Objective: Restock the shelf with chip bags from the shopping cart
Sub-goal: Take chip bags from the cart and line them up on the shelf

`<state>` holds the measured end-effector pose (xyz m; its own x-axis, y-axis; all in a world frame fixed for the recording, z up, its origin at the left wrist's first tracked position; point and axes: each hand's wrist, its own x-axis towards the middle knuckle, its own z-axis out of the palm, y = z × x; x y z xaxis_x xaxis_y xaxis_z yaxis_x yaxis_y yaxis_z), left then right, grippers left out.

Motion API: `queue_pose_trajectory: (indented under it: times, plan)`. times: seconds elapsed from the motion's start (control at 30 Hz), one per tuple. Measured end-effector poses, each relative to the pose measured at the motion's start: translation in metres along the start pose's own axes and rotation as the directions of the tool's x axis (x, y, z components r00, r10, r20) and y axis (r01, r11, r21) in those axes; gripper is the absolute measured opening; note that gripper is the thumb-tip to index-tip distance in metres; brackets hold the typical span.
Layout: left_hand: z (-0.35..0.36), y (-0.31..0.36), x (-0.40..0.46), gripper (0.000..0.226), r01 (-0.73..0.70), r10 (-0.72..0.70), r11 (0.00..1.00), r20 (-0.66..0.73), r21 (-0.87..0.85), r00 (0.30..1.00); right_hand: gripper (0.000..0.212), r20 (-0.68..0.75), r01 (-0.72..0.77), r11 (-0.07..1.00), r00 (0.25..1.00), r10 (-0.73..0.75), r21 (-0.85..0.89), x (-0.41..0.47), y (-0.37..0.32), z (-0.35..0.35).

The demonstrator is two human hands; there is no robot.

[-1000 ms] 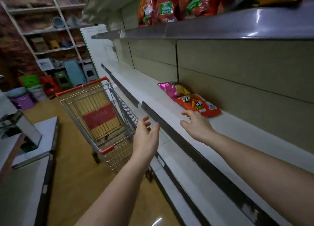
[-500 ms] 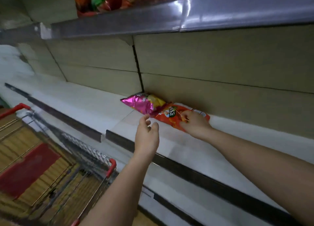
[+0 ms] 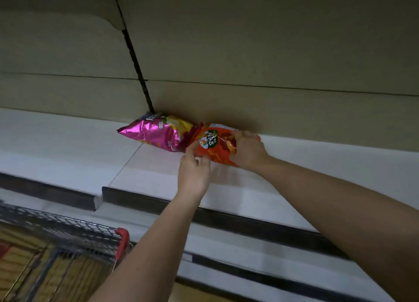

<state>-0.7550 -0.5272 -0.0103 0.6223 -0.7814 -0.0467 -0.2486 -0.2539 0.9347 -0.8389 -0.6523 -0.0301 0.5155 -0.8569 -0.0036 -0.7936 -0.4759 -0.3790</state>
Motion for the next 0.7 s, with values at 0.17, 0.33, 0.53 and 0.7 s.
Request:
queue_pose_trajectory:
  times: [0.17, 0.33, 0.53, 0.7]
  plan:
    - [0.006, -0.009, 0.004, 0.043, 0.047, -0.047, 0.999, 0.014, 0.010, 0.999, 0.087, 0.035, 0.079, 0.995, 0.996, -0.077, -0.057, 0.007, 0.005, 0.017]
    - [0.009, -0.015, 0.004, 0.044, 0.093, -0.094, 0.995, 0.017, 0.016, 0.995, 0.086, 0.056, 0.118, 0.951, 0.993, -0.106, -0.287, 0.004, 0.013, 0.025]
    - [0.010, -0.013, -0.002, 0.046, 0.112, -0.112, 0.994, 0.032, 0.011, 0.993, 0.076, 0.042, 0.141, 0.973, 0.990, -0.136, -0.183, 0.003, 0.018, 0.006]
    - [0.011, 0.001, -0.002, 0.046, 0.160, -0.159, 0.986, 0.016, -0.047, 0.987, 0.066, -0.031, 0.105, 0.941, 0.994, -0.100, 0.322, -0.010, 0.027, -0.033]
